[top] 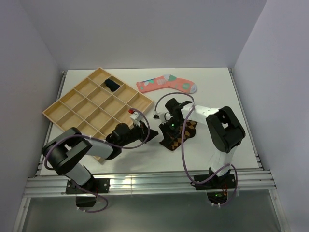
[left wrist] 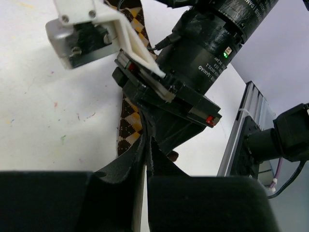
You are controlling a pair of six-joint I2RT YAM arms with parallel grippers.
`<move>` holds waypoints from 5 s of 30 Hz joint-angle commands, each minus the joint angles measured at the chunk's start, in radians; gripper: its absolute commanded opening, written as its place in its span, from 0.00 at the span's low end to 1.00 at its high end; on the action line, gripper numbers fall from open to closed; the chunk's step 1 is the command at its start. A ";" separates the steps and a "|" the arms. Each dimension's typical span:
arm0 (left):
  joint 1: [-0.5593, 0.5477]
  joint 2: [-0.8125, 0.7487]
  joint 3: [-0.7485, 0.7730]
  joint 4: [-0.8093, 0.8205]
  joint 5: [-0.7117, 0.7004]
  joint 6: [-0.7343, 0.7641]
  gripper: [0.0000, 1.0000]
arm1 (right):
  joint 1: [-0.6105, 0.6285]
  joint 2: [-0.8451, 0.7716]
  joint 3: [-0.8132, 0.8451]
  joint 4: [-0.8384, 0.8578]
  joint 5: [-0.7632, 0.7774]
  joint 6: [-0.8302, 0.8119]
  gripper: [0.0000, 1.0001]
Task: Roll the socks
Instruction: Roll the sock at the center of the board.
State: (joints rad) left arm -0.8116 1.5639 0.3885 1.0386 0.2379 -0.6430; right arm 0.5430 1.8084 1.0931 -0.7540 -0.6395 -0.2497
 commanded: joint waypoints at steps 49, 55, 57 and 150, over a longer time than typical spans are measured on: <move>0.006 -0.806 0.079 -0.606 -0.209 0.147 0.22 | -0.158 0.120 0.168 -0.030 0.517 -0.112 0.52; 0.006 -0.789 0.079 -0.600 -0.213 0.143 0.22 | -0.101 0.147 0.203 0.002 0.492 -0.128 0.52; 0.006 -0.775 0.081 -0.594 -0.209 0.137 0.22 | -0.080 0.161 0.221 0.002 0.482 -0.128 0.52; 0.075 -0.725 0.020 -0.425 -0.060 0.128 0.12 | 0.092 -0.064 0.022 -0.051 0.012 -0.174 0.09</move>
State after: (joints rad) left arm -0.7383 0.8295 0.4248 0.5041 0.1112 -0.5201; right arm 0.6685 1.7210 1.0649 -0.7113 -0.4713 -0.3832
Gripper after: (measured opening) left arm 0.136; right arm 0.101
